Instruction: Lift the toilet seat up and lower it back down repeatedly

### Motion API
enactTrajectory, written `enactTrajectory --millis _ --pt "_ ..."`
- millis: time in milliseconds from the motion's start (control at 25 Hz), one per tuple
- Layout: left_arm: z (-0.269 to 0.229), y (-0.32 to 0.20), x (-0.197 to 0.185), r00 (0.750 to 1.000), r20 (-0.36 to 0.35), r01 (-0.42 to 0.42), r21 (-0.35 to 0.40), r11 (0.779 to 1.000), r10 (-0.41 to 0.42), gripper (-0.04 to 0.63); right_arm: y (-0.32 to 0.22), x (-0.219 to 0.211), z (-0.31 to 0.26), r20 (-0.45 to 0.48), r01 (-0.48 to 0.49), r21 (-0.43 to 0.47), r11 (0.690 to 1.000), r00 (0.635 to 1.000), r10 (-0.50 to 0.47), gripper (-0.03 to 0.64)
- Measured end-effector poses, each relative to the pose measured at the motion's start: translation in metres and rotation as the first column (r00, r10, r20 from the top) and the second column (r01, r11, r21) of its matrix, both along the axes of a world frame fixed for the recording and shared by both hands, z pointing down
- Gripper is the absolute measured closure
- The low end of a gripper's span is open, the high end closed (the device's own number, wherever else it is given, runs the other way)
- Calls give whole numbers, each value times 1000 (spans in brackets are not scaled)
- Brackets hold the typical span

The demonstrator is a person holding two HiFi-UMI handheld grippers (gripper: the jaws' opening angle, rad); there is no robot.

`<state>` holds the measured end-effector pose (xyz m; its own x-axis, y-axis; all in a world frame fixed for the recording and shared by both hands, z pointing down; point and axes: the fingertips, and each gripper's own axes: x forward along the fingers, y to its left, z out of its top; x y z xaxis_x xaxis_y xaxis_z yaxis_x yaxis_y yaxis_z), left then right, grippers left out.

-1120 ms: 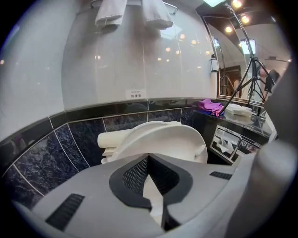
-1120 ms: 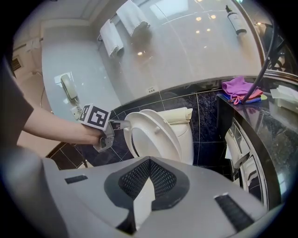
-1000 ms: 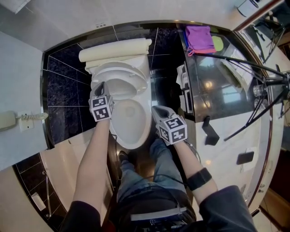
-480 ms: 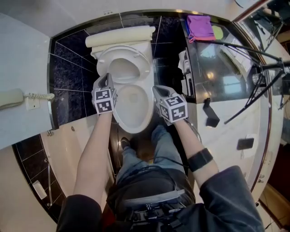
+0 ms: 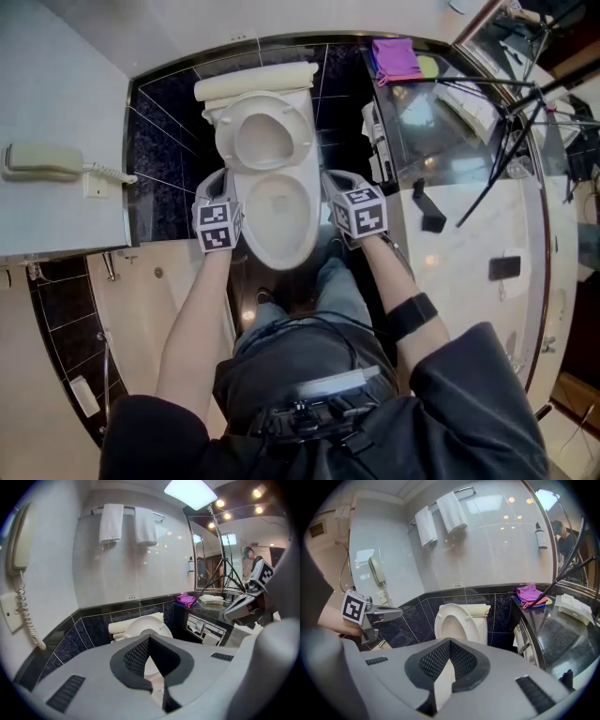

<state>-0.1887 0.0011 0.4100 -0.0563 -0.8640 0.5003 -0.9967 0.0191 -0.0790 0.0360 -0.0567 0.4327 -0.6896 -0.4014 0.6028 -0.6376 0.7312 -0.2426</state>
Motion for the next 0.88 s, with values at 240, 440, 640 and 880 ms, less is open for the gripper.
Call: enactTrajectory --millis 240,440,640,880 --pt "-28 56 3 1000 -19 -17 46 999 18 595 33 17 -17 -7 -63 37 997 998 63 604" --pt "-40 91 1 998 -46 -32 71 997 36 595 52 26 -31 -11 -115 66 991 993 116 604" --pt "-43 110 2 997 -68 -42 78 996 48 595 55 24 -39 -16 -126 92 988 992 128 604" --pt "-38 118 -1 996 -70 -44 63 997 48 595 58 27 -37 -32 -120 106 987 992 124 604"
